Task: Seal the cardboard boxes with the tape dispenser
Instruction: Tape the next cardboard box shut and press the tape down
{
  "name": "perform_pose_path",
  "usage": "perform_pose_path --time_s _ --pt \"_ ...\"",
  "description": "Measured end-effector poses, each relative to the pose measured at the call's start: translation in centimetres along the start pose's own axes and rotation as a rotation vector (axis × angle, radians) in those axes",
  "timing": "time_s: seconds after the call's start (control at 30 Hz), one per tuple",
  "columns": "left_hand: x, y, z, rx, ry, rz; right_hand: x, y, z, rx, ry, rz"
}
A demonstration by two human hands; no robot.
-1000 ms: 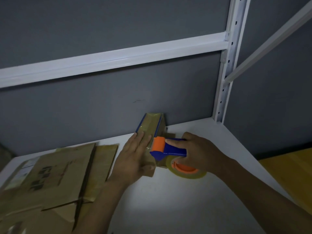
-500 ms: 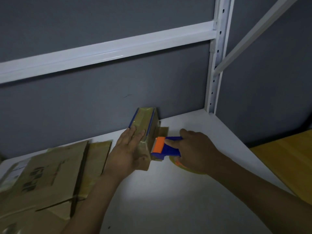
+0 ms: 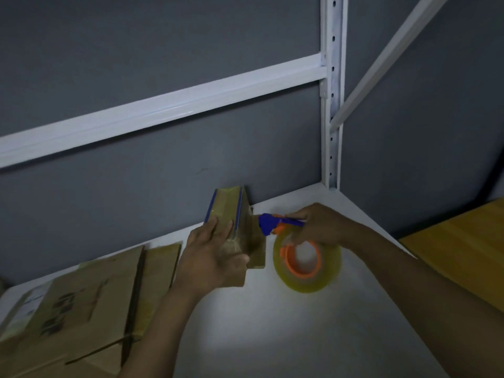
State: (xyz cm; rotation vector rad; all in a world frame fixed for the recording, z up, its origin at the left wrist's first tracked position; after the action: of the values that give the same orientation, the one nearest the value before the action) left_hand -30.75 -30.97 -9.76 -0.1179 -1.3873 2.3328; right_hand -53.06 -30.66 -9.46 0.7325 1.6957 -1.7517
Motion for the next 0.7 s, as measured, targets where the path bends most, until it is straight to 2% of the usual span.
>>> perform_pose_path --time_s 0.07,0.17,0.23,0.3,0.37,0.43,0.47,0.53,0.6,0.67,0.7 --pt "-0.5 -0.7 1.2 0.019 -0.085 -0.057 2.1 0.1 -0.3 -0.045 0.148 0.26" --pt "-1.5 -1.6 3.1 0.112 -0.188 -0.096 5.1 0.9 -0.1 -0.059 0.274 0.287" --pt "-2.0 -0.8 3.5 0.085 -0.235 -0.088 6.3 1.1 0.2 -0.049 0.284 0.204" --pt "-2.0 0.6 3.1 0.02 -0.339 -0.236 6.2 1.1 0.7 0.011 0.192 -0.016" --pt "-1.7 1.4 2.8 -0.007 -0.397 -0.342 3.6 0.8 0.8 0.207 0.05 -0.154" --pt "-1.5 1.3 3.0 0.008 -0.43 -0.384 -0.5 1.2 0.0 0.351 -0.026 0.014" --pt "-1.6 1.3 3.1 0.018 -0.457 -0.408 -2.4 2.1 -0.3 0.345 -0.026 0.146" --pt "-1.8 1.4 3.0 0.041 -0.489 -0.482 -4.4 5.8 -0.1 0.201 0.093 0.399" --pt "-1.8 1.3 2.7 0.069 -0.508 -0.547 -4.6 10.5 0.1 0.089 0.208 0.525" --pt "-2.3 1.3 2.5 0.1 -0.529 -0.593 -3.6 13.3 0.3 0.112 0.293 0.544" --pt "-2.6 1.2 2.5 0.113 -0.535 -0.615 -3.3 14.5 0.3 0.11 0.348 0.636"
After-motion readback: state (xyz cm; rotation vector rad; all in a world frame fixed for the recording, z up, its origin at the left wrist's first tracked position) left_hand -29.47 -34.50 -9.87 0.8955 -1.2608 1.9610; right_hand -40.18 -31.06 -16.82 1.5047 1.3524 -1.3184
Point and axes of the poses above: each hand's wrist, its own z-axis towards the middle knuckle, its own y-axis out of the palm, x = y × z, the point moved 10 cm from there along z, towards the middle knuckle, and after that the axes turned 14 degrees about x, right-handed, at the moved point
